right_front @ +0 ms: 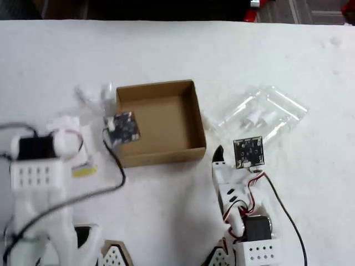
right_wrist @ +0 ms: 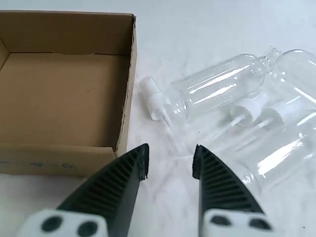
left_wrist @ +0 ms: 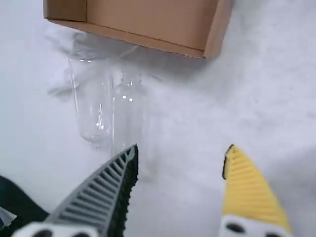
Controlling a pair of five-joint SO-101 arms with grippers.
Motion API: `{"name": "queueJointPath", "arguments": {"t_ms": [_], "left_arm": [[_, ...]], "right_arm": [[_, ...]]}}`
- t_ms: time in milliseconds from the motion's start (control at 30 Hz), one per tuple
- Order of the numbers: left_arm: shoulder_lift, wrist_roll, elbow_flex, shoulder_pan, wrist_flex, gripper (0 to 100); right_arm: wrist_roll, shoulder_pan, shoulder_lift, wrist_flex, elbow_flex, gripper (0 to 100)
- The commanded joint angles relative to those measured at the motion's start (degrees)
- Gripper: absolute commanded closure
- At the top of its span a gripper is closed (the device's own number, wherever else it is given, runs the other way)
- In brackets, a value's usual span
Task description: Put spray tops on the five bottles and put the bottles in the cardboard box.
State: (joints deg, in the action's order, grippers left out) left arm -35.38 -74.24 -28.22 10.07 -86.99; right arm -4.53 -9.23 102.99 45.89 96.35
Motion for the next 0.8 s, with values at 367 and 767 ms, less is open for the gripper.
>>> {"name": "queueJointPath", "arguments": {"t_ms": [367,767], "left_arm": [[39.6,-1.41,23.03,-0.13,5.1,68],[57.19,-5.27,37.63,1.01,8.44,68]], "right_arm": [[0.09,-0.4,0.04,0.4,0.53,86.5],[0.09,-0.48,0.04,0.4,0.53,86.5]]}}
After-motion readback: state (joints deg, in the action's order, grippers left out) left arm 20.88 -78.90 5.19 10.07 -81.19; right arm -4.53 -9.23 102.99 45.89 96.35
